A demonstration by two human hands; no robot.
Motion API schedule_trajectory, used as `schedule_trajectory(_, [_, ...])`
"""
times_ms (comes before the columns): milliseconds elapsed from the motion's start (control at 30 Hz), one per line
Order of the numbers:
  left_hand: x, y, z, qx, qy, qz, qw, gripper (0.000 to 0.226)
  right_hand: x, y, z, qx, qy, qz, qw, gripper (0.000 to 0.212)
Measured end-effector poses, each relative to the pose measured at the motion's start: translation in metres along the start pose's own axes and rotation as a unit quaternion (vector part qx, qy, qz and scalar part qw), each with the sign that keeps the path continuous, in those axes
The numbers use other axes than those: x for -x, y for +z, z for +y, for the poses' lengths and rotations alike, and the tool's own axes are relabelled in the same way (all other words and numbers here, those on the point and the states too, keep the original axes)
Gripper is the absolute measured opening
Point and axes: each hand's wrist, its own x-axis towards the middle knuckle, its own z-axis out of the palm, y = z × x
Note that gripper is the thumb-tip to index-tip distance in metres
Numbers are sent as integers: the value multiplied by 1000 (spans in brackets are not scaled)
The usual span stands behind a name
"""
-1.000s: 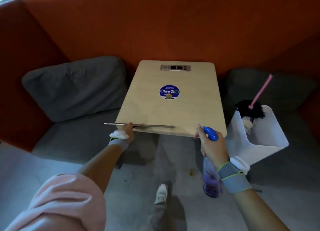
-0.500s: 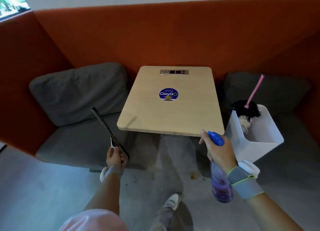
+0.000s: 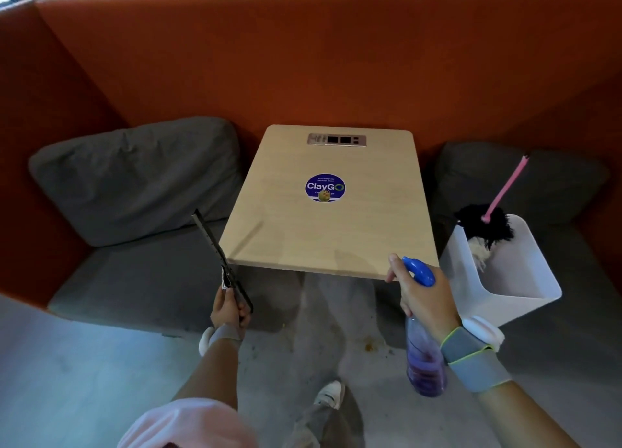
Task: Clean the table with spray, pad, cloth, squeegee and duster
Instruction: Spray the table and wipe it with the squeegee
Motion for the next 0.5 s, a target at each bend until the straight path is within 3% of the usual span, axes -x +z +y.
schedule_trajectory(500, [31, 24, -48, -124, -42, -59, 990, 29, -1, -23, 14, -4, 16, 24, 1000, 46])
